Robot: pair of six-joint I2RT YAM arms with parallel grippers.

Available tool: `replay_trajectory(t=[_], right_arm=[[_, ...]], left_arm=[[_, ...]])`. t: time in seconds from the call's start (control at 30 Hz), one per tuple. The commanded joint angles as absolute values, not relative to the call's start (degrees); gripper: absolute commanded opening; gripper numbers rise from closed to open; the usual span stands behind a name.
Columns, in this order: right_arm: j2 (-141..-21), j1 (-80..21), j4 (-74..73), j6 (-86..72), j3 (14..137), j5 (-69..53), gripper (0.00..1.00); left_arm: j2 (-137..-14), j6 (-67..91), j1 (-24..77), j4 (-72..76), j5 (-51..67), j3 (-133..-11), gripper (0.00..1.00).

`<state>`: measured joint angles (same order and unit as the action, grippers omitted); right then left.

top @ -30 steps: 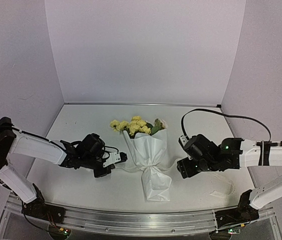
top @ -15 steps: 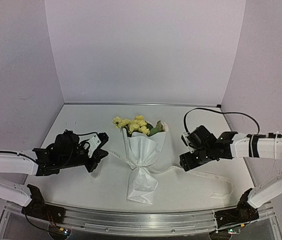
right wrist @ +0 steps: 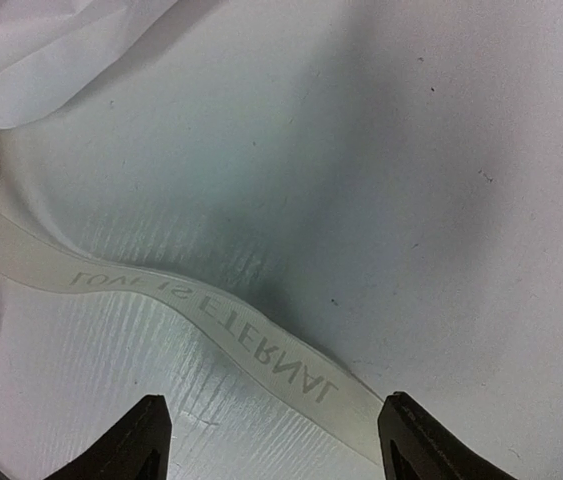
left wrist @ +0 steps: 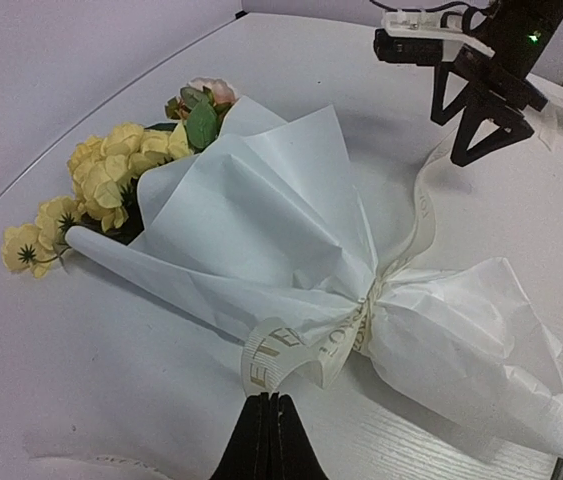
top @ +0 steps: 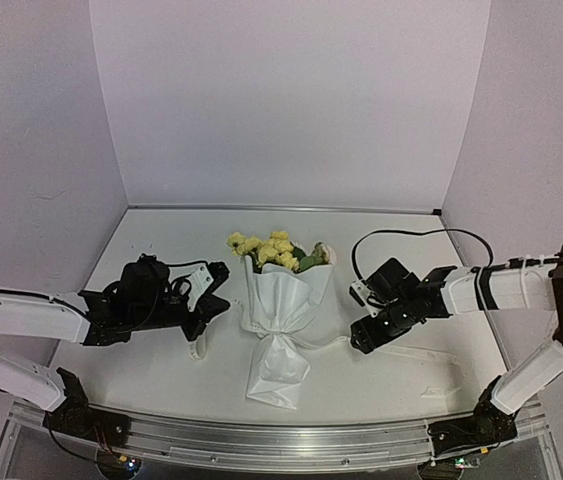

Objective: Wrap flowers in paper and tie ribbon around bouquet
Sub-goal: Pick up the right side of the half-tied ribbon from the folded bouquet.

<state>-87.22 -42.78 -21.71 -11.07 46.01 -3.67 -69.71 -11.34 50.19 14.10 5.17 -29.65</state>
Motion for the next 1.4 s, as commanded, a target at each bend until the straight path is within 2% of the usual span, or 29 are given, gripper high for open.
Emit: replay_trajectory(t=[0.0,0.23,0.43,0.5,0.67,0.83,1.37], right_arm=[[-87.25,-42.45,-21.04,-9.15,44.44,-2.10,0.70],[-90.54,-42.45,-23.66,-9.26,45.91,-1.30,0.66],[-93.02,-42.39,-27.08,-10.55,47.74,-0.01,0.54],[-93.78,-42.37,-27.40,-11.02,48.10,1.72,0.46],[-94.39,-42.00,-28.57,-12.04,48.87,2.74,0.18],[-93.40,-41.84,-33.23,-12.96,52.42,1.54,0.02],[-89.63,-41.92,-49.27,-21.57,70.94,-15.97,0.00]], left_arm=[[-72.42,-12.74,50.19,19.57,11.05,-34.85,0.00],[-76.95,-14.01,50.14,21.63,16.76,-38.78,0.01],[-80.55,-14.81,50.29,22.32,21.66,-42.34,0.02],[-81.44,-14.89,50.41,22.46,22.83,-42.98,0.03],[-83.08,-15.06,51.42,22.42,26.50,-44.65,0.04],[-85.93,-16.23,54.11,20.23,28.88,-46.96,0.05],[-100.68,-26.65,61.65,13.51,24.72,-58.76,0.06]])
